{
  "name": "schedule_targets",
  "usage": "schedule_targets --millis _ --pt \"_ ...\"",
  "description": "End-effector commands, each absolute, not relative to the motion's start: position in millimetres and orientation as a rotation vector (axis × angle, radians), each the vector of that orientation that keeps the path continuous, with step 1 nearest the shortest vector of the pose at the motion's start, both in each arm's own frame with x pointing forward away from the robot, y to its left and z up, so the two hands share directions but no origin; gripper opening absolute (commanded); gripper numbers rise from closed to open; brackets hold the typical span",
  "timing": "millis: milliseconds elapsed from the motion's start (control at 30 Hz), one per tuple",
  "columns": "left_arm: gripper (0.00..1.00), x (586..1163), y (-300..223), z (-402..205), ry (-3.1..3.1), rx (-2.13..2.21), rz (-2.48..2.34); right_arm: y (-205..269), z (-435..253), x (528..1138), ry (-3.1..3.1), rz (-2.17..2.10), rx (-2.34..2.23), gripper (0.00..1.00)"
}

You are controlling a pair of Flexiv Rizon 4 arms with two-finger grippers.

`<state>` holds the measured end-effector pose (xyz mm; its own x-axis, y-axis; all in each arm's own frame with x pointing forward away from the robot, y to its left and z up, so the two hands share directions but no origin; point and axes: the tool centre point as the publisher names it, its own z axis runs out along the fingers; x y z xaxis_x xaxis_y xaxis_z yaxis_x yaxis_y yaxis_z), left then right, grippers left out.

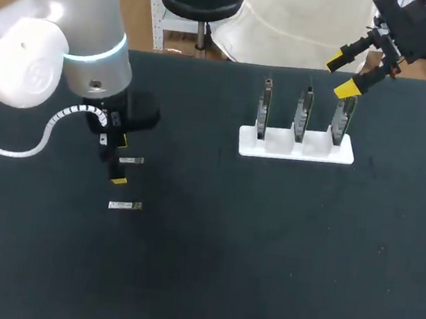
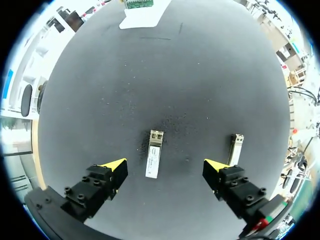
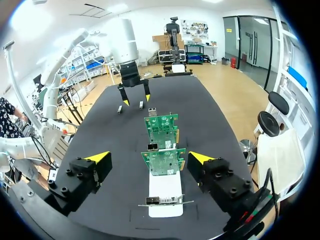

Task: Pick up the optical module with the left hand, and insert it into the network port with the right hand.

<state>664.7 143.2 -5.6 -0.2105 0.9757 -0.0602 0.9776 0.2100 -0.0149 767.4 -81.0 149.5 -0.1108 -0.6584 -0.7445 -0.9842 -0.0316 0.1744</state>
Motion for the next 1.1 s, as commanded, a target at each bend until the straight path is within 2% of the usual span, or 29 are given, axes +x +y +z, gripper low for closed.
schedule_targets --millis 33,600,667,700,733,800,833,933,1100 --pt "1.0 666.5 142.9 -11.5 2.419 1.951 -0.084 -81.2 149.5 766.2 1.804 0.968 -1.718 1.0" --pt "1.0 662.0 144.7 -19.9 2.444 1.954 -0.099 -81.2 149.5 766.2 1.804 0.968 -1.718 1.0" --pt "0.91 661.5 144.3 -21.4 2.444 1.958 -0.098 -81.2 149.5 766.2 1.804 0.968 -1.718 1.0" --pt "0.81 661.4 144.4 -21.8 2.445 1.958 -0.099 -81.2 149.5 766.2 1.804 0.968 -1.718 1.0" --pt "0.66 661.4 144.4 -22.0 2.446 1.959 -0.099 -81.2 149.5 766.2 1.804 0.968 -1.718 1.0" --pt "0.59 661.4 144.9 -22.7 2.449 1.956 -0.099 -81.2 149.5 766.2 1.804 0.968 -1.718 1.0" --pt "0.41 661.5 145.1 -22.9 2.451 1.953 -0.098 -81.2 149.5 766.2 1.804 0.968 -1.718 1.0" --pt "0.0 661.7 145.1 -23.0 2.453 1.946 -0.093 -81.2 149.5 766.2 1.804 0.968 -1.718 1.0" --pt "0.0 662.2 143.9 -22.9 2.451 1.945 -0.089 -81.2 149.5 766.2 1.804 0.968 -1.718 1.0"
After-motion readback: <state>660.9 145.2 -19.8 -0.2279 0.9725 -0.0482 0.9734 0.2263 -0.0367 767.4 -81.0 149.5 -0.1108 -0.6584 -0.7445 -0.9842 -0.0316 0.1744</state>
